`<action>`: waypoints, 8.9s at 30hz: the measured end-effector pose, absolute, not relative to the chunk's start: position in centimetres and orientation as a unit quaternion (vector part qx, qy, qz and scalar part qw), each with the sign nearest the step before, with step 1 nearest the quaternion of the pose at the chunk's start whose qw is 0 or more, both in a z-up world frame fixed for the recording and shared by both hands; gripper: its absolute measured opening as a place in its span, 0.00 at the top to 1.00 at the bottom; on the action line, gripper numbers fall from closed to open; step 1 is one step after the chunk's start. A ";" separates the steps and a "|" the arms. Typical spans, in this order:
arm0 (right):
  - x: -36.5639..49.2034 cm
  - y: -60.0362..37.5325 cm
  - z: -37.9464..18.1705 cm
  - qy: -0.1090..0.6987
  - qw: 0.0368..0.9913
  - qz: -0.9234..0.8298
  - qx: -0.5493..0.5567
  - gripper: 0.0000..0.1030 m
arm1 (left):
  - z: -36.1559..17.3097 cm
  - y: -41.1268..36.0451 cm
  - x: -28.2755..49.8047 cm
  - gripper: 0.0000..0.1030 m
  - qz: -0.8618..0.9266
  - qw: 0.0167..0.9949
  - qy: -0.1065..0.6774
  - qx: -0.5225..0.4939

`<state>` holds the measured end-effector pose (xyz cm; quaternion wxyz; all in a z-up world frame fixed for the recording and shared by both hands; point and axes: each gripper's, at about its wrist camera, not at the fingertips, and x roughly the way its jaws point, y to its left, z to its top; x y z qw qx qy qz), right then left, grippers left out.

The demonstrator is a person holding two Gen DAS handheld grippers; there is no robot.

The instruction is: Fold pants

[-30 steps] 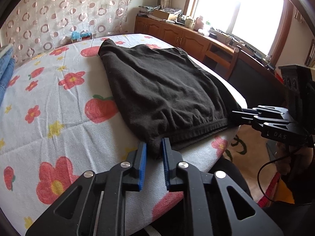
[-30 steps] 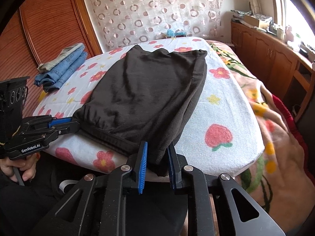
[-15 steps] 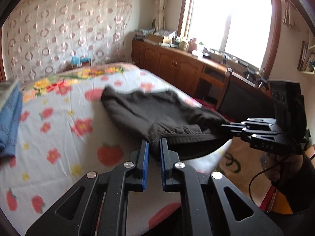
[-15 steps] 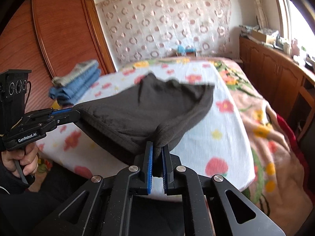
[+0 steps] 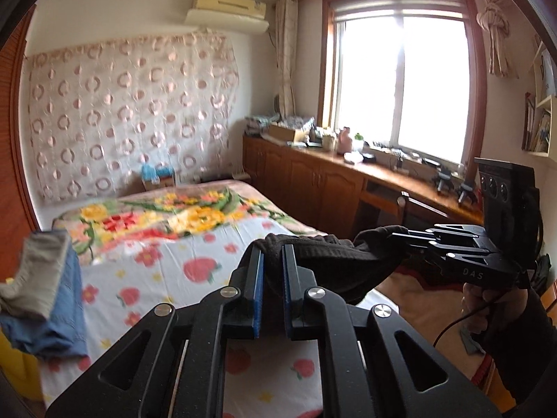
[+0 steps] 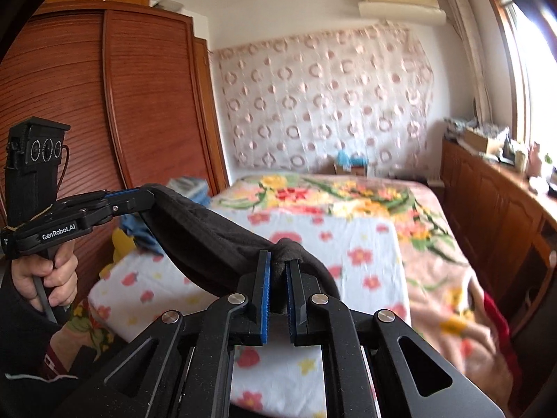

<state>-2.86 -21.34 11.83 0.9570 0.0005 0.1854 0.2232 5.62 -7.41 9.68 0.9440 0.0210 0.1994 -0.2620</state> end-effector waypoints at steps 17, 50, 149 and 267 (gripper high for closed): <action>13.7 -14.6 14.0 0.160 0.958 0.236 -0.036 0.93 | 9.8 -0.1 18.3 0.90 -0.156 0.968 0.191 0.036; 9.1 -11.0 0.9 0.334 0.898 0.280 -0.059 0.93 | -4.2 1.9 7.4 0.90 -0.180 0.927 0.328 0.012; 1.1 -16.3 5.3 0.265 0.914 0.307 -0.011 0.93 | 1.4 2.5 1.9 0.89 -0.211 0.944 0.254 -0.027; 11.7 -15.2 -2.2 0.395 0.870 0.294 -0.035 0.85 | -10.0 4.3 10.0 0.69 -0.162 0.903 0.397 -0.025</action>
